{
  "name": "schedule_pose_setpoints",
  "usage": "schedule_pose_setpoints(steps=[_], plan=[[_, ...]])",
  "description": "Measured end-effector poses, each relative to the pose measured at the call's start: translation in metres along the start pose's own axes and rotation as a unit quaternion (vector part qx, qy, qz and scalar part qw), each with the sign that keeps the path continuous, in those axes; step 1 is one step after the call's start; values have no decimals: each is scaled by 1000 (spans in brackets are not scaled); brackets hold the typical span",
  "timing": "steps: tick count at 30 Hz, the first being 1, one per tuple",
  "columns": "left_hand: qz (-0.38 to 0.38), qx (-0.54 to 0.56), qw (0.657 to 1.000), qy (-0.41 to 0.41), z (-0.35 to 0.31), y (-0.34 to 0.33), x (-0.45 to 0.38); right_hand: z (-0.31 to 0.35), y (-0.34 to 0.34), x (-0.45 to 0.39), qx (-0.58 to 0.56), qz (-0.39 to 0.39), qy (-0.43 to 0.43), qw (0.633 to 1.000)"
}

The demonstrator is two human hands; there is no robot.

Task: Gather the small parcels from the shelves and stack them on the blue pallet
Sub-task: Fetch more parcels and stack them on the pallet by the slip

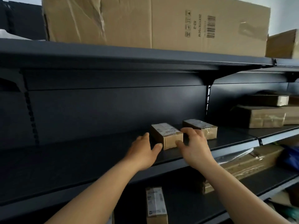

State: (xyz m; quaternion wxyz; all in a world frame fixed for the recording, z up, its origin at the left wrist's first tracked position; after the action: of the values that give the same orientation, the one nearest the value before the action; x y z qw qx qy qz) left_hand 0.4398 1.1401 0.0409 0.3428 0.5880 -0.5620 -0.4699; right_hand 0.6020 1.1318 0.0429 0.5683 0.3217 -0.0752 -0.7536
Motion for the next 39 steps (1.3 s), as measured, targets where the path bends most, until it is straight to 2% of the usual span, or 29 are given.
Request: schedule_pose_setpoints(steps=[8,13,20,25,32,39], plan=[[33,25,999,21,-14,-22,-84,-36,20,-62,29,-79,-53,995],[54,30,998,24,-17,-37,-118,-64,32,-101,28,-96,-92,991],[90,144,985,42,-30,-44,-148,-105,53,-153,6,-110,-124,986],[102,199,970,92,-39,-51,-163,-135,56,-188,-38,-6,-188,981],[94,227,957,155,-46,-63,-166,-141,49,-200,-102,100,-145,979],[13,284,942,178,-52,-69,-143,-133,32,-184,-233,154,-112,954]])
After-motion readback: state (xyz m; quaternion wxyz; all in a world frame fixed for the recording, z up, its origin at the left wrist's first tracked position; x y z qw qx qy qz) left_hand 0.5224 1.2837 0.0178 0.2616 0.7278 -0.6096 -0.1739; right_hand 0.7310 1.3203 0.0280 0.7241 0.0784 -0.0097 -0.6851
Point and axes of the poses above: each hand's wrist, its own x-axis away from the middle knuckle, its own y-axis out of the back of the hand, z = x × y, the point moved 2 cm from there along -x, towards the middle knuckle, and after that the axes turned 14 degrees about -x, right-handed, at the moved point
